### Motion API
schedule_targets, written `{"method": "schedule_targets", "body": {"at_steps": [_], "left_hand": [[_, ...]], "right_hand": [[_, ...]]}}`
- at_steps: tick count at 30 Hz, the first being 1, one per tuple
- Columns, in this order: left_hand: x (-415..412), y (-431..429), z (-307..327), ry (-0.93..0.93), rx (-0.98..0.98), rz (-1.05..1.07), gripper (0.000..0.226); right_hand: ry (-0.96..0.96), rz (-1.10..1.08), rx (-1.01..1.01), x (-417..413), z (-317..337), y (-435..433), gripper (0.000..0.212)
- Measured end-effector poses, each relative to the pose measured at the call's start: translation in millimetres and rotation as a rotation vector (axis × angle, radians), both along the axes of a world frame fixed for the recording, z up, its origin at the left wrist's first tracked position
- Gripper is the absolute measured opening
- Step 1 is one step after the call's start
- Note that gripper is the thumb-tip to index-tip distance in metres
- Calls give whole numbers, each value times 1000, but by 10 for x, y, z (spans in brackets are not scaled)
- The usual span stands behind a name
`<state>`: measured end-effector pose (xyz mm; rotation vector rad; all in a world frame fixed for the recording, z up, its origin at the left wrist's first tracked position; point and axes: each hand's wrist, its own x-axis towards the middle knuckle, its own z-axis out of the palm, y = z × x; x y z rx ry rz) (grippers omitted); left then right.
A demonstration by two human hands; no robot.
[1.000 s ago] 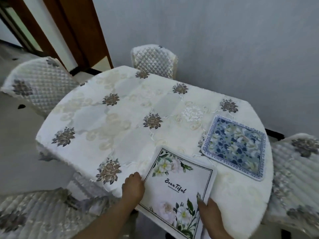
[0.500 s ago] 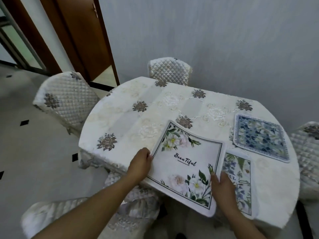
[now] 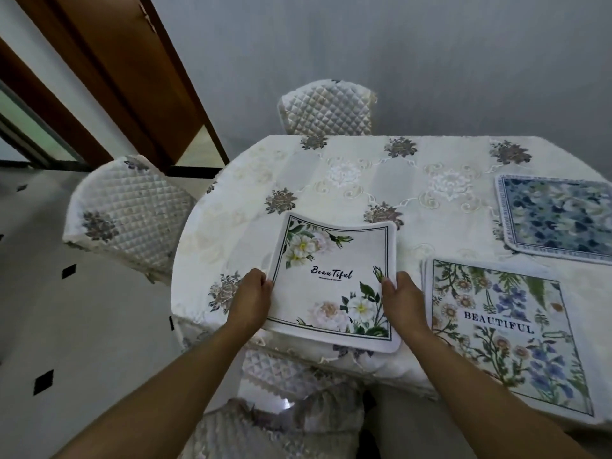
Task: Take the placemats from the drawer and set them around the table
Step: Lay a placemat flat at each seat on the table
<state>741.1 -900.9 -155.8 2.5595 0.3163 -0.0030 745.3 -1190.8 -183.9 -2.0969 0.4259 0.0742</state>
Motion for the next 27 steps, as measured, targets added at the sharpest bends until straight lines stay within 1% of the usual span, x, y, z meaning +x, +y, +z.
{"method": "schedule_targets", "body": {"at_steps": [3, 7, 11, 13, 16, 18, 19, 20, 22, 24, 26, 27], "left_hand": [[262, 172, -184, 8, 10, 1, 23], [452, 409, -552, 8, 36, -30, 22], [485, 639, -988, 21, 95, -45, 19], [505, 757, -1160, 4, 125, -67, 18], [537, 851, -1268, -9, 154, -111, 17], [492, 914, -1316, -47, 169, -139, 22], [450, 916, -1332, -77, 182, -154, 29], [411, 890, -1353, -106, 188, -181, 37], [337, 735, -1370, -132, 151, -284, 51], [292, 512, -1381, -146, 102, -426, 58], [310, 358, -1472, -135, 121, -538, 64], [335, 331, -1543, -108, 147, -556, 68]], "right_hand": [[17, -18, 23, 275, -221, 153, 29], [43, -13, -26, 512, -542, 348, 29], [78, -18, -99, 481, -935, 512, 34], [61, -39, -136, 397, -1081, 596, 35], [62, -132, -210, 326, -1062, 735, 26], [48, -217, -323, 252, -1017, 863, 40], [4, -232, -395, 197, -991, 961, 46], [-67, -210, -470, 142, -969, 1093, 50], [-170, -78, -572, 76, -948, 1436, 56], [-152, 119, -558, 104, -956, 1806, 61], [-69, 287, -492, 189, -986, 2060, 67], [-34, 335, -463, 236, -1038, 2100, 70]]}}
